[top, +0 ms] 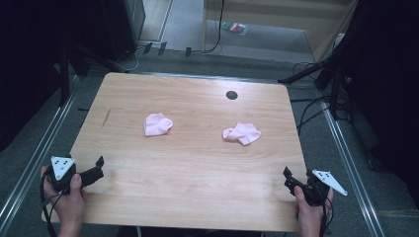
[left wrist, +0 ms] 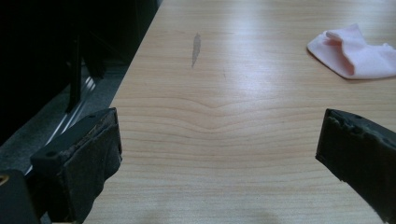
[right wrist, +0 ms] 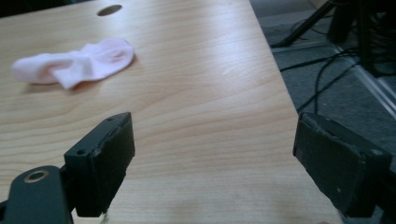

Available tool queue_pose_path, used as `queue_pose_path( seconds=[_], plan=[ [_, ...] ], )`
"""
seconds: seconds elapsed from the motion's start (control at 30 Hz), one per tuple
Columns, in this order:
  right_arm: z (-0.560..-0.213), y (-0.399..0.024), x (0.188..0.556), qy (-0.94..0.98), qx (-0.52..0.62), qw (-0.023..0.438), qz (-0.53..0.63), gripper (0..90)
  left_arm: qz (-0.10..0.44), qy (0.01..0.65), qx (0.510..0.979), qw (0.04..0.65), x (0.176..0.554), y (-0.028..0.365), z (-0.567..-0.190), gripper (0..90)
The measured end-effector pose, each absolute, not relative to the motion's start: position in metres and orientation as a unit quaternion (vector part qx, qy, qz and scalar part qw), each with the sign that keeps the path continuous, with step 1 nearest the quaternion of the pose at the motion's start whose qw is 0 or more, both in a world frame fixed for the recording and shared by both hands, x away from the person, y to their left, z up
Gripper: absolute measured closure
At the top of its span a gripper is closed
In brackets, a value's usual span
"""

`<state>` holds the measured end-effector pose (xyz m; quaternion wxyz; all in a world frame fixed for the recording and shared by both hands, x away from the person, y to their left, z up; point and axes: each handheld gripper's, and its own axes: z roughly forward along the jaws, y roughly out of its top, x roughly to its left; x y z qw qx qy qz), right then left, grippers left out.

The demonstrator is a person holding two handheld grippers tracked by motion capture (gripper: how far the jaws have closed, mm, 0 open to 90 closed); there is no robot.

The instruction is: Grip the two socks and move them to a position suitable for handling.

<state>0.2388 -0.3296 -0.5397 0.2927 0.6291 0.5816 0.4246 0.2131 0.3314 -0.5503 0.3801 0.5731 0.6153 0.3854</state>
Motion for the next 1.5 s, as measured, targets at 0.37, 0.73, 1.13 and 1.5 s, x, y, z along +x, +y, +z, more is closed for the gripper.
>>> queue_pose_path(
  seconds=[0.37,0.73,1.13,1.5],
  plan=[
    [-0.535,-0.315,0.239,0.614,0.589,0.297,0.434,12.7,0.362,0.616,0.586,0.382,0.216,0.332,-0.550,0.0],
    [-0.531,-0.301,0.239,0.629,0.571,0.295,0.437,12.7,0.339,0.618,0.591,0.392,0.219,0.335,-0.550,0.0],
    [-0.527,-0.287,0.242,0.644,0.554,0.292,0.438,13.1,0.329,0.622,0.597,0.384,0.225,0.333,-0.551,0.0],
    [-0.526,-0.276,0.245,0.645,0.551,0.275,0.453,15.0,0.322,0.621,0.590,0.404,0.222,0.336,-0.551,0.0]
  ],
)
